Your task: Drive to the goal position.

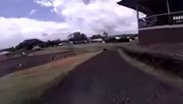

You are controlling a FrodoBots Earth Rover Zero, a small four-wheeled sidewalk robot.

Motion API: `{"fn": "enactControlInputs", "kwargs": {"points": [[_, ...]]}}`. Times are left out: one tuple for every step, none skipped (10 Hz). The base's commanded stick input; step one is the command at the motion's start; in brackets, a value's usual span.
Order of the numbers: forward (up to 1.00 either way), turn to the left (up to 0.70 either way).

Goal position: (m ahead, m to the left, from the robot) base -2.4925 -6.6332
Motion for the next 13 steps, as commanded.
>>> {"fn": "enactControlInputs", "kwargs": {"points": [[0.70, 0.00], [0.70, 0.00], [0.70, 0.00], [0.70, 0.00], [0.70, 0.00], [0.70, 0.00], [0.70, 0.00], [0.70, 0.00], [0.70, 0.00], [0.70, 0.00], [0.70, 0.00], [0.70, 0.00], [0.70, 0.00]]}}
